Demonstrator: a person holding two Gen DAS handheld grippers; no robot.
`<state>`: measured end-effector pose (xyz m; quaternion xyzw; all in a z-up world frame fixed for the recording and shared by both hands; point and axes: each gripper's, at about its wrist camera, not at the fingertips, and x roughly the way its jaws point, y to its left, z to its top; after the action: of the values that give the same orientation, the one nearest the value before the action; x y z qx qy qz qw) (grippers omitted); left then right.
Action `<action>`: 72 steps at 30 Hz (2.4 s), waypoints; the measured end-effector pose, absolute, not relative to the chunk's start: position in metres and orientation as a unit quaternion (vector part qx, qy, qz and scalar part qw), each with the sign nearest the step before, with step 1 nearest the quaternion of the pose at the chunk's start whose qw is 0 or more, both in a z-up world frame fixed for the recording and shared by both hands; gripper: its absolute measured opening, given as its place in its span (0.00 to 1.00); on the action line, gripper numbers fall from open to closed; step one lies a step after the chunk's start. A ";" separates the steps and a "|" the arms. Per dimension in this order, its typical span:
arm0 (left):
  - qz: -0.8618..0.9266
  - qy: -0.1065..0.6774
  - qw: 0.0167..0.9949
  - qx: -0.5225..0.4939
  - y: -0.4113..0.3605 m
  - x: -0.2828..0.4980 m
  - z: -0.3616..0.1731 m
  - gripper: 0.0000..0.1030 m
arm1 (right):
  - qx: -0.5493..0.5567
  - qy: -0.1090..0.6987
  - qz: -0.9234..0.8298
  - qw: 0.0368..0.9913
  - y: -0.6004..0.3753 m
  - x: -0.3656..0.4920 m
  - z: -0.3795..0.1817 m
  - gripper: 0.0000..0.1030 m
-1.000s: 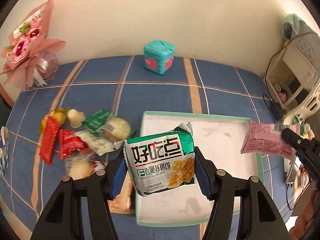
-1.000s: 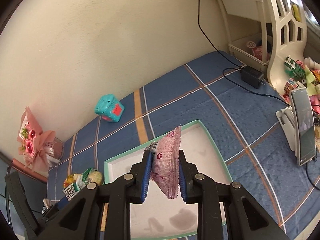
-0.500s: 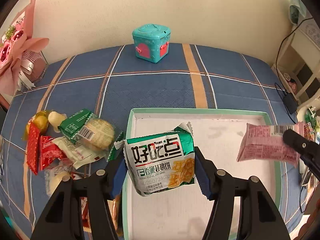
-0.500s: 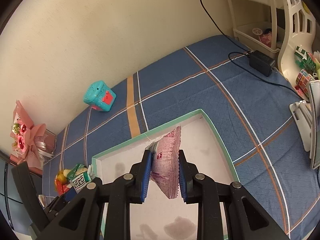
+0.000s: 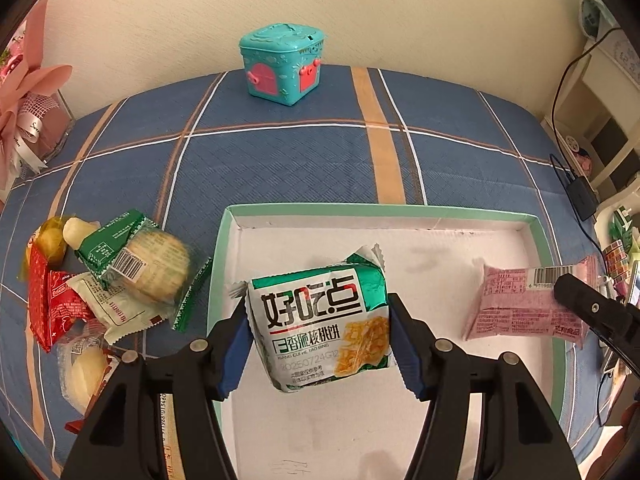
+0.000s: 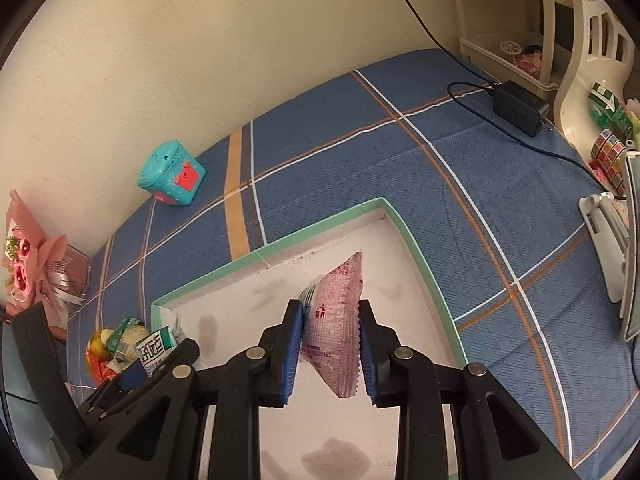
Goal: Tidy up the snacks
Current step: 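Carry the cracker pack and pink pastry pack with both grippers over the teal-rimmed tray, then open the left gripper dropping the cracker pack while the right gripper releases the pink pack, then move both grippers back from the tray toward the snack pile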
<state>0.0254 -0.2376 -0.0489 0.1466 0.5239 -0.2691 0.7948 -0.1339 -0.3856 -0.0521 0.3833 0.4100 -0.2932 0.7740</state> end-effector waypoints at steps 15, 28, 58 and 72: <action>-0.256 0.508 0.807 0.155 -0.229 0.028 -0.024 0.83 | 0.351 0.451 -0.312 0.759 -0.387 -0.136 -0.056 0.74; -0.237 0.504 0.818 0.146 -0.217 0.038 -0.025 0.95 | 0.331 0.448 -0.315 0.769 -0.381 -0.132 -0.055 1.00; -0.207 0.457 0.849 0.167 -0.167 0.023 0.028 0.97 | 0.271 0.440 -0.296 0.803 -0.309 -0.121 -0.011 1.00; -0.169 0.499 0.848 0.063 -0.064 0.056 0.032 0.97 | 0.247 0.458 -0.222 0.825 -0.234 -0.076 0.003 1.00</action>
<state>0.0562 -0.0643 0.0324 0.0635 0.4988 -0.1686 0.8478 -0.0758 -0.2336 0.0030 0.2469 0.4579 -0.2215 0.8248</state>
